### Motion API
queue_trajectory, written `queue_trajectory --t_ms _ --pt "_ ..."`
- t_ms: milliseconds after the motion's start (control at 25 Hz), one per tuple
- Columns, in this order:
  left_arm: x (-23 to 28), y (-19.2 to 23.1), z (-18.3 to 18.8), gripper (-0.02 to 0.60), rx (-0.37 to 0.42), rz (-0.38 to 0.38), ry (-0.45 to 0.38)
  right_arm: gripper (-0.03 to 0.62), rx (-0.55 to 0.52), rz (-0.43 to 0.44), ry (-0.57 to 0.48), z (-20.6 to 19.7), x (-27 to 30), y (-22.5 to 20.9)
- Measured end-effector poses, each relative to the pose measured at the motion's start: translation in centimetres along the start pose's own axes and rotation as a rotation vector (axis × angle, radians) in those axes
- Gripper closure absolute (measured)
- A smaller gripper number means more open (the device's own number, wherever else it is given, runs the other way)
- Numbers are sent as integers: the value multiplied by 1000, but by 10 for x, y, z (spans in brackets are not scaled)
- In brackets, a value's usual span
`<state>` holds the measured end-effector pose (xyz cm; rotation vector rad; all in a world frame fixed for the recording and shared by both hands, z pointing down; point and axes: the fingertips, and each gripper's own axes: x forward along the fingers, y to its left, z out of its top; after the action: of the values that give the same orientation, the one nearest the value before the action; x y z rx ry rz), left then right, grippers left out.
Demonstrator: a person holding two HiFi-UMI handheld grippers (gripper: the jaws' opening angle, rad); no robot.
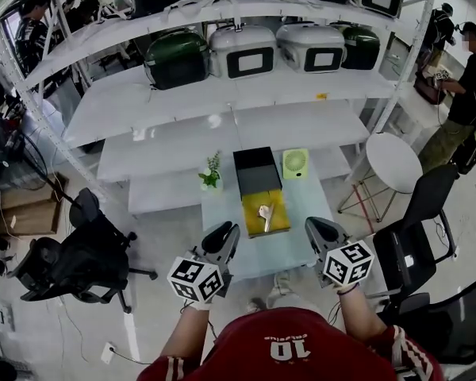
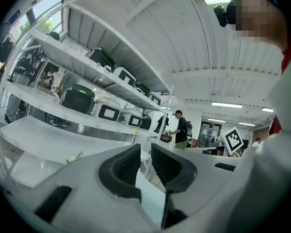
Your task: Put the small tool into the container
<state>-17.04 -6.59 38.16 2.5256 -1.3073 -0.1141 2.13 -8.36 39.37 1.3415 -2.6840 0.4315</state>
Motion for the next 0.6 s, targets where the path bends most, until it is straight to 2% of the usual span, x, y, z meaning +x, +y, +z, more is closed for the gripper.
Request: queue_trajectory --t_ms 240,600 --pt "-19 -8 26 509 83 38 -52 589 -32 -1 -63 36 -16 4" --pt "-48 -34 69 512 184 109 -140 589 -63 82 -161 84 -34 18"
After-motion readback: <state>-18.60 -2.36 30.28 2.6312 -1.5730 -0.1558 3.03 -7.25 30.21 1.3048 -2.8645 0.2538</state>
